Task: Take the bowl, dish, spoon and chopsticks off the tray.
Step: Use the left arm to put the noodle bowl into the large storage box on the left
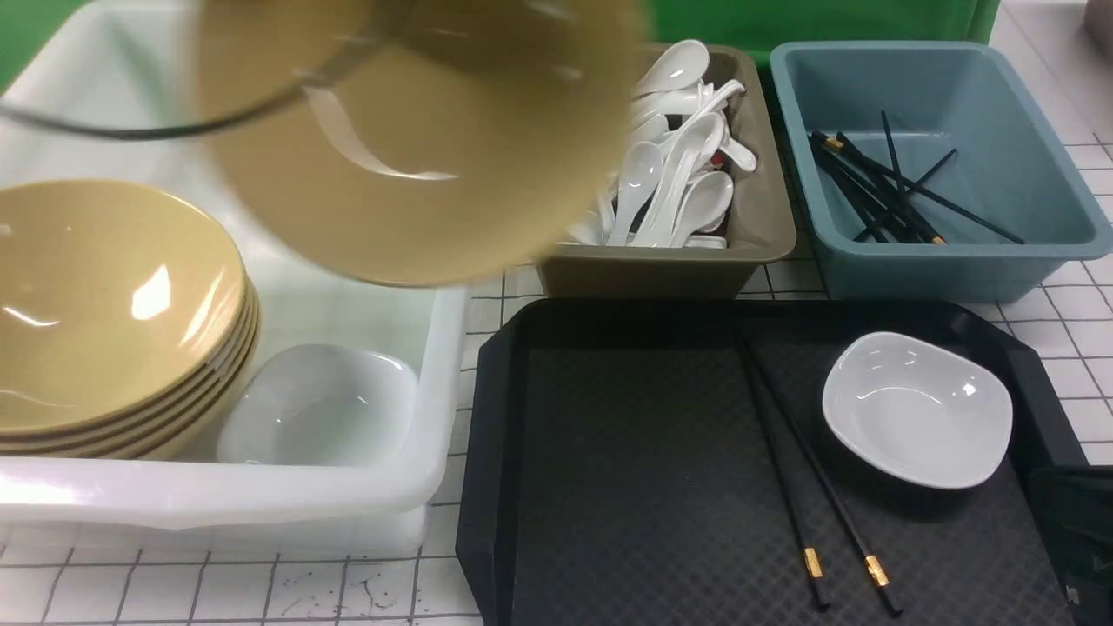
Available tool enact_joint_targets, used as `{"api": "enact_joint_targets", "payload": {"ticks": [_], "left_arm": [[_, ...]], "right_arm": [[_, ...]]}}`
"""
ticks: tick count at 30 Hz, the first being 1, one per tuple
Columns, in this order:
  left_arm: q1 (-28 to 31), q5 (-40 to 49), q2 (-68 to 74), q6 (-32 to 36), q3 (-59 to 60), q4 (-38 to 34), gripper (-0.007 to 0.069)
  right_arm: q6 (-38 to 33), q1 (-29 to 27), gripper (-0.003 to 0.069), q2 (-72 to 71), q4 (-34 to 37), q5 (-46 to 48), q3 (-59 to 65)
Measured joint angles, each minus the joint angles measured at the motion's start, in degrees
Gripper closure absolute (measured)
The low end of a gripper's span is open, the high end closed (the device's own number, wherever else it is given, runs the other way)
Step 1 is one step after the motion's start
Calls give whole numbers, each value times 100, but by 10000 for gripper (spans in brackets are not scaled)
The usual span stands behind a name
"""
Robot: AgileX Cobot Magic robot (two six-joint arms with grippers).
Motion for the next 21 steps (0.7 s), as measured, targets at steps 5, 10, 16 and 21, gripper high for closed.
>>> {"api": "enact_joint_targets", "payload": {"ticks": [5,10,16,21], "left_arm": [[2006,-734,-1039,-697,1798,504,617],[2747,-1879,-1212,-848,3157,449,615],[2758,-2821,-686,-759,3796,334,524],[2757,-3004,-516,-648,3788,378,270]], "right_arm": [[8,0,575,0,0,-25,5],[7,0,564,0,0,-182,42],[371,0,504,297,0,-391,35],[639,0,377,872,0,82,-272]]}}
